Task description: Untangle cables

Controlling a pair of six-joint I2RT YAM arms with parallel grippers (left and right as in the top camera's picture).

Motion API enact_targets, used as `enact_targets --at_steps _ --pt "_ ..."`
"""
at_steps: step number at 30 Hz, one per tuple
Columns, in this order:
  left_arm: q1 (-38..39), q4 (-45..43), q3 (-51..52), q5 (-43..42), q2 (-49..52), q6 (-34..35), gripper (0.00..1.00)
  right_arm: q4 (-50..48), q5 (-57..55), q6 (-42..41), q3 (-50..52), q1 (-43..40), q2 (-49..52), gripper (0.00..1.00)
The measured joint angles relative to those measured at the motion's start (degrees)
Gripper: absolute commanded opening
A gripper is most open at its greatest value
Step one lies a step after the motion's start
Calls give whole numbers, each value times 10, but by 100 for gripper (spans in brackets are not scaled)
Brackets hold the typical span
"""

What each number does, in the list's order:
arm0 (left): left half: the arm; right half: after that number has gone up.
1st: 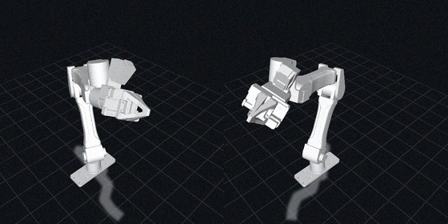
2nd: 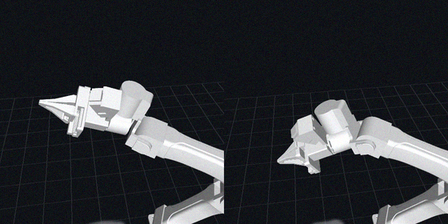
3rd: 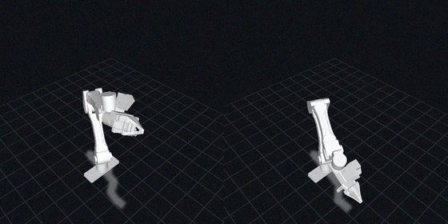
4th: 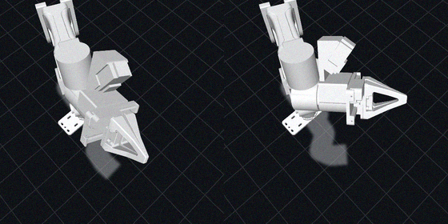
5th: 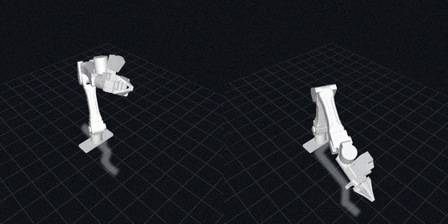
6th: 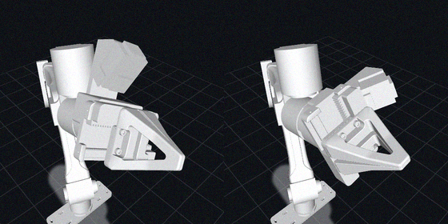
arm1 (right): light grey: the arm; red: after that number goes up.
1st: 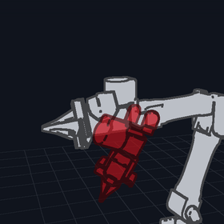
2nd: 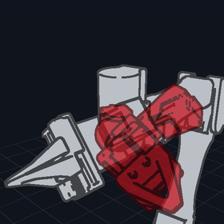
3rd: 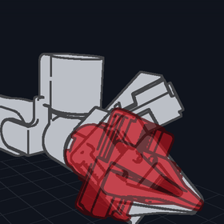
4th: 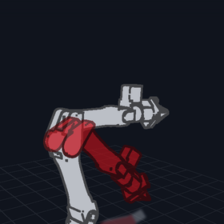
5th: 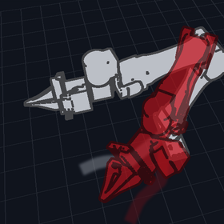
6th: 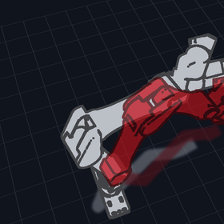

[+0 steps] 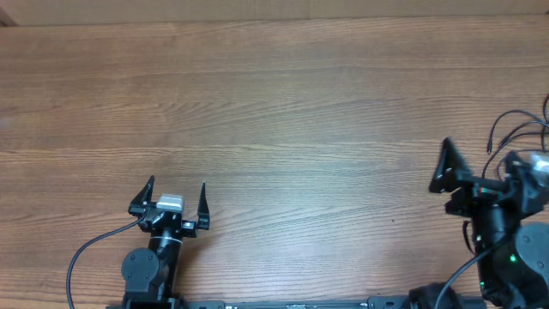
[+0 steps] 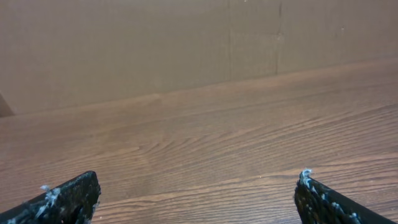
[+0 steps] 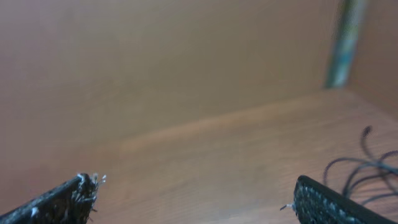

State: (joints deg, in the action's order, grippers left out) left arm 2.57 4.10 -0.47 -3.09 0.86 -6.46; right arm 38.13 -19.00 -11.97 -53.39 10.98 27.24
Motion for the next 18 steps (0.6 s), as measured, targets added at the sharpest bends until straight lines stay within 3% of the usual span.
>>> enact_targets --at_steps 7,18 --pt "0 0 0 -2 0 0 100 -172 81 0 150 -103 -97 100" --pt "0 0 0 -2 0 0 100 -393 127 0 401 -109 -247 100"
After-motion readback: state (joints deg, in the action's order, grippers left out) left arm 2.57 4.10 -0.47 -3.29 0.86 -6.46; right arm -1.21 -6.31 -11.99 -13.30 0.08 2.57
